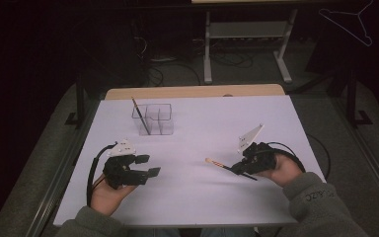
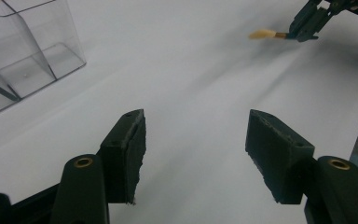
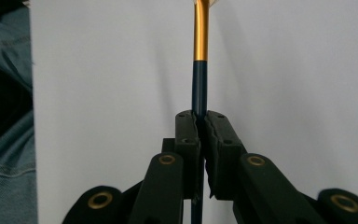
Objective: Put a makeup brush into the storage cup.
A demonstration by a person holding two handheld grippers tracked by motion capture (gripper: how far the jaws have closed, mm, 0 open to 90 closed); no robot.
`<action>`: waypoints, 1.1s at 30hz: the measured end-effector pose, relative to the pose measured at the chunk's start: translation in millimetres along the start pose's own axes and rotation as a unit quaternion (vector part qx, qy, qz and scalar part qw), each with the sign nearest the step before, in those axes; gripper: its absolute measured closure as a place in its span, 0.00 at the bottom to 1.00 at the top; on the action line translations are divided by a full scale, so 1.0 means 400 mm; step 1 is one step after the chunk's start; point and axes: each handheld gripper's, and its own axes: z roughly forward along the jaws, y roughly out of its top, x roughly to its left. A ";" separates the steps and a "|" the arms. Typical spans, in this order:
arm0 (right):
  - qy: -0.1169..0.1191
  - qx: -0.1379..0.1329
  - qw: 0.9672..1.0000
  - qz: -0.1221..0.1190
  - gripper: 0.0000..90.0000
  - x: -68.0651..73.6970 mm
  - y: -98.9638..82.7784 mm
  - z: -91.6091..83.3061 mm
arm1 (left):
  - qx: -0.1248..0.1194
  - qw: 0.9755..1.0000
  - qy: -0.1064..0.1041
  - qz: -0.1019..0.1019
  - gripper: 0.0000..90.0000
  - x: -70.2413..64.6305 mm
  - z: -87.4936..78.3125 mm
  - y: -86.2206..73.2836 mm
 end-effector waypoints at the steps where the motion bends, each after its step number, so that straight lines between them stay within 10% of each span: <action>1: 0.000 -0.004 1.000 -0.003 0.92 0.002 0.001 -0.003 | -0.001 1.000 -0.001 0.003 0.42 -0.001 0.001 0.001; 16: 0.007 -0.090 0.996 -0.011 0.92 0.057 0.033 -0.046 | 0.001 0.999 -0.037 0.021 0.43 -0.055 0.037 0.029; 33: 0.039 -0.172 0.984 -0.027 0.92 0.115 0.112 -0.016 | -0.002 0.992 -0.119 0.031 0.53 -0.127 0.100 0.051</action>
